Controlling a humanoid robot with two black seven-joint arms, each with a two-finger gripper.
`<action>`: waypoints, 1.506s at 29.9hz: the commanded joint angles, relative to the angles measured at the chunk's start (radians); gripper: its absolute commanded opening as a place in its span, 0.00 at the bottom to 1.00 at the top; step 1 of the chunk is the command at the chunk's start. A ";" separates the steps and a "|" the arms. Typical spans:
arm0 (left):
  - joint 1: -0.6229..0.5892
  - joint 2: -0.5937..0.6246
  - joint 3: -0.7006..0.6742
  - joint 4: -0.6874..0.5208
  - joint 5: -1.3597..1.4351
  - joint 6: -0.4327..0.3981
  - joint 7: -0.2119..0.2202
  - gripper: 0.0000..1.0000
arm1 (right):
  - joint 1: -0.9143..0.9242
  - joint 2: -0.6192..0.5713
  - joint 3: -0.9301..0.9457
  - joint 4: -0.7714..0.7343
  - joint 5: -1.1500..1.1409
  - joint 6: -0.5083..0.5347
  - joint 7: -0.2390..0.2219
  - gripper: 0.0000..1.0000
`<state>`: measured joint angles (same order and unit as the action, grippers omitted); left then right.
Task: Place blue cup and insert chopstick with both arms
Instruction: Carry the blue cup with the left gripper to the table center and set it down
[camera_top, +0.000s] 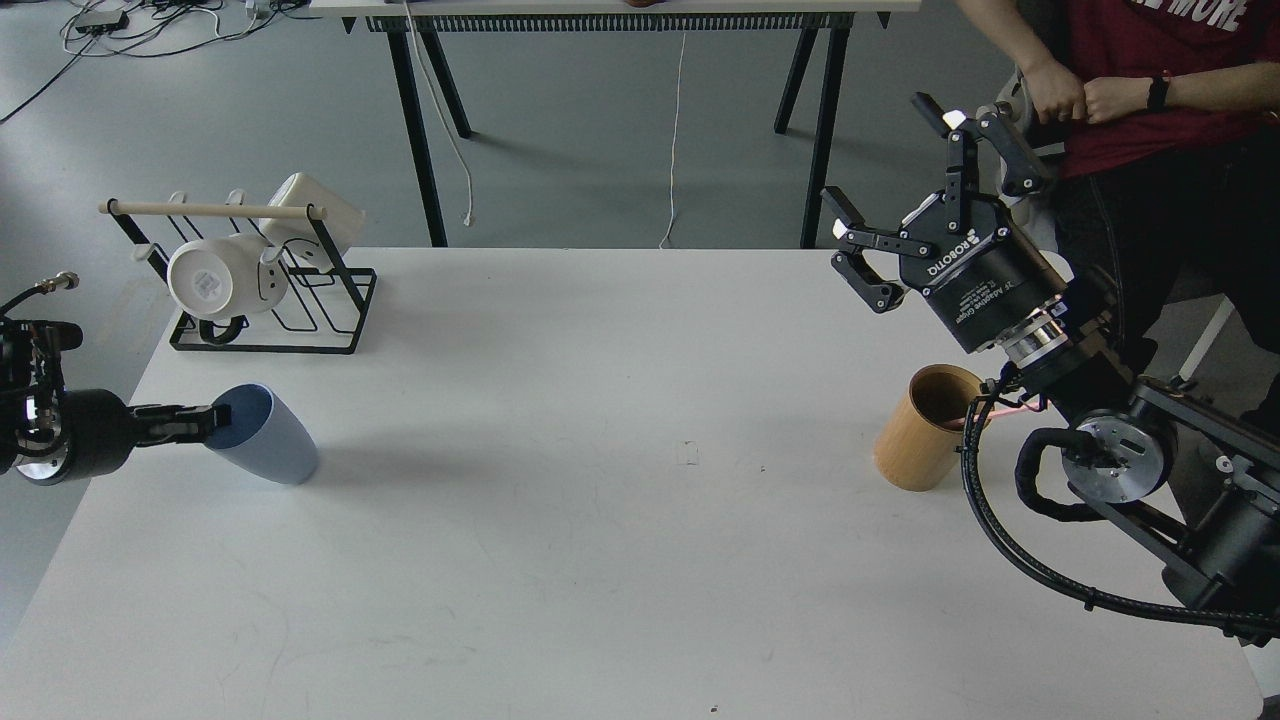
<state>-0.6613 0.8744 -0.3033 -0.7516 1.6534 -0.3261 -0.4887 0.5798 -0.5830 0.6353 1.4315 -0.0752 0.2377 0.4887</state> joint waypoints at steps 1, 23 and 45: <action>-0.004 0.005 -0.008 -0.012 -0.004 0.002 0.000 0.04 | 0.000 0.000 0.001 0.000 0.000 0.000 0.000 0.96; -0.510 -0.231 0.284 -0.290 -0.210 -0.154 0.000 0.04 | -0.001 -0.015 0.106 -0.114 0.005 0.000 0.000 0.96; -0.640 -0.701 0.619 0.046 -0.178 -0.094 0.000 0.04 | 0.005 -0.003 0.122 -0.128 0.005 -0.003 0.000 0.96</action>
<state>-1.3035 0.1959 0.3031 -0.7150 1.4752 -0.4287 -0.4887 0.5819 -0.5859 0.7585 1.3040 -0.0699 0.2346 0.4887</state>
